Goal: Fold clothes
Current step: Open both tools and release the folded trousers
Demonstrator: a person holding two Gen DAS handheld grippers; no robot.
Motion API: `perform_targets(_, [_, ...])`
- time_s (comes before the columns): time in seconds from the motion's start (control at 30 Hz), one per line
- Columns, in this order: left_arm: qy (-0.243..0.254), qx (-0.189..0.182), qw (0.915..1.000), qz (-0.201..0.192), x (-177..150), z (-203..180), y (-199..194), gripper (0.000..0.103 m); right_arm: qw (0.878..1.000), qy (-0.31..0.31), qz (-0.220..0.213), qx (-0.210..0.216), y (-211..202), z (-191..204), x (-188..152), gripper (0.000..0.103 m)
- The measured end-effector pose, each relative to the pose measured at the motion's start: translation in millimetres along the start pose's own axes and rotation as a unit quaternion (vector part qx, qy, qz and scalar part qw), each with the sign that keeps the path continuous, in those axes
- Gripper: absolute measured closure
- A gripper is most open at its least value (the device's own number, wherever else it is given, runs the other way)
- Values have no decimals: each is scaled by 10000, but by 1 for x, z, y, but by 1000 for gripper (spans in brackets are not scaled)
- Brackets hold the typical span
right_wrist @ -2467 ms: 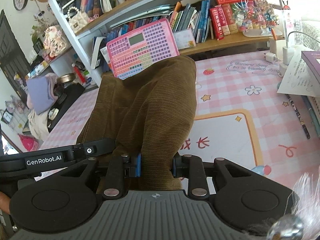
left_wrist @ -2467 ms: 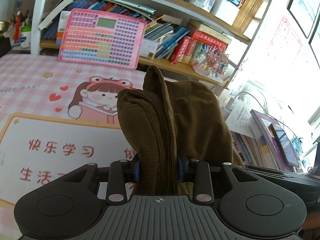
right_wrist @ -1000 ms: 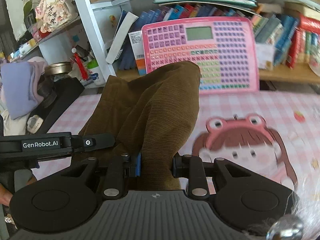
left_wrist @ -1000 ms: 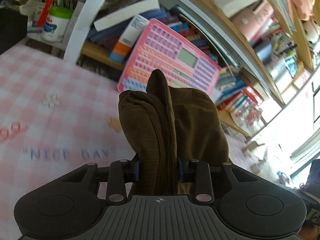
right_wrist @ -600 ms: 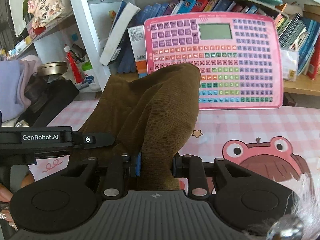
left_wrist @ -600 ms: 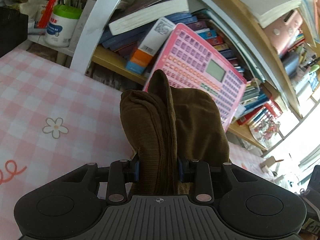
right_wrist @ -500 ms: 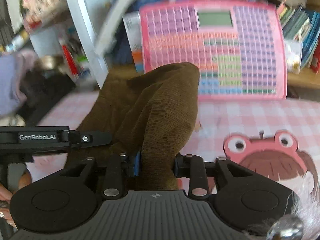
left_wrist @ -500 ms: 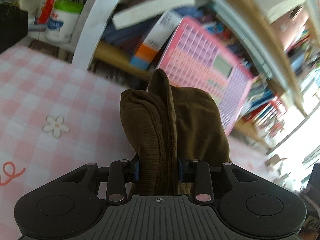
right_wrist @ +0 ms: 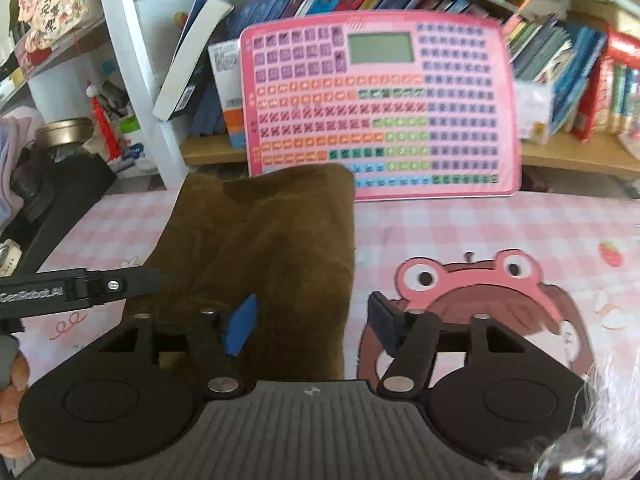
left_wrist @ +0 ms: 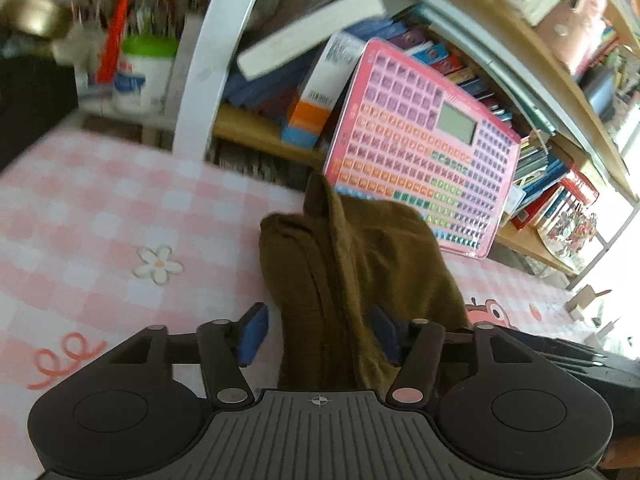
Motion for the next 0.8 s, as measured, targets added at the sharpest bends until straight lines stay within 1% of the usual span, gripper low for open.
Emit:
perform_targets(0.03, [74,39,10000,-43,-1,-2,-5,39,10000,0,-44,-77,-5,-1,-2,39])
perform_targets(0.1, [221,116,9996,-130,-4,-5,-15,37,9997,-17,-115,-206,-16,2,-7,33])
perform_targets(0.13, [297,159,9993,-157,-6,-6,-20,35,9996,-35,-140,-262,-20,3,-10,32])
perform_targets(0.27, [453,233,9986,-106,-20,-12,-32,32,9988,-102,-175,-453,-37,7,-26,25])
perform_targets(0.5, [539,514,9972,-38,-46,-22,-47,30,9975,-112,-141,-687,-57,6,-49,22])
perform_targets(0.63, [575,748,9955,-18,-63,-27,-58,21,9971,-51,-169,-741,-66,3,-57,20])
perform_targets(0.73, [512,879,9948,26,-75,-30,-64,15,9972,-69,-127,-727,-71,3,-64,17])
perform_targets(0.8, [497,985,9939,38,-82,-32,-67,13,9975,-110,-82,-690,-73,4,-69,17])
Point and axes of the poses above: each gripper's, at about its wrist camera, not at the fingertips, and y roughly the way its jaws point, z to its left, x to its top, the point moved 6 cm from there along y, roughly the way its jaws point, and after that the axes turned 12 degrees about x, right-handed, at the moved point
